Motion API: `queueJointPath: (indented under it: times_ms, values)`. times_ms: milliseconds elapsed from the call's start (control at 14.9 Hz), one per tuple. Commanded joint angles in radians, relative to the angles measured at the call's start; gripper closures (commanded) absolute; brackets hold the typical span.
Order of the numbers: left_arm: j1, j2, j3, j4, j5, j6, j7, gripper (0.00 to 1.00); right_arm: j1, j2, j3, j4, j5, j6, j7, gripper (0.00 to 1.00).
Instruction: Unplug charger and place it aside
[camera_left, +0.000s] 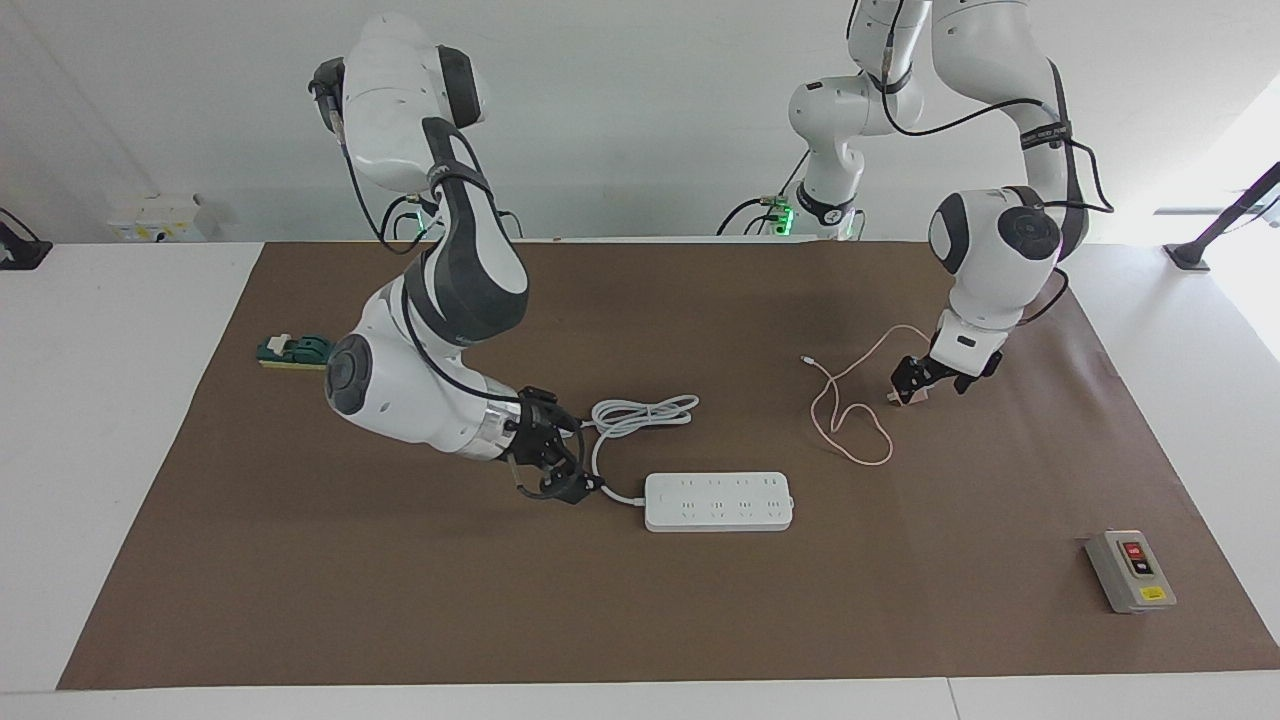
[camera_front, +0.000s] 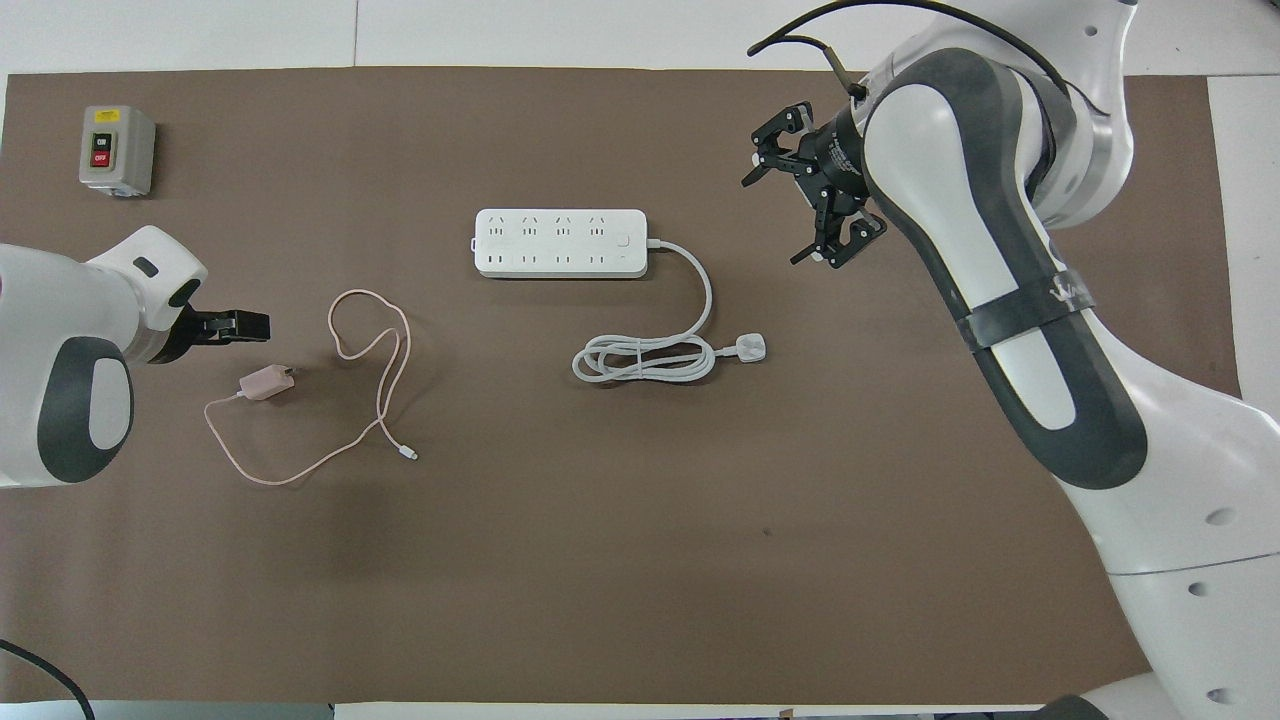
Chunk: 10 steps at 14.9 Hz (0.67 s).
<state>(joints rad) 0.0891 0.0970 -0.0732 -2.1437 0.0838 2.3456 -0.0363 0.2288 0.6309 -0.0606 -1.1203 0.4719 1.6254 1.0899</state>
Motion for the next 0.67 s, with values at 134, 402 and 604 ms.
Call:
queueJointPath:
  times_ms: [134,402,604]
  values:
    - [0.001,-0.031,-0.013,0.108,-0.007,-0.154,-0.045,0.0,-0.094,-0.147,0.005,-0.11,-0.142,-0.096,-0.359,0.0]
    - [-0.009,-0.03,-0.014,0.379,-0.006,-0.547,-0.079,0.0,-0.178,-0.232,0.005,-0.174,-0.242,-0.127,-0.699,0.0]
    - [-0.017,-0.072,-0.016,0.389,-0.007,-0.598,-0.181,0.0,-0.224,-0.257,0.005,-0.174,-0.301,-0.15,-0.913,0.0]
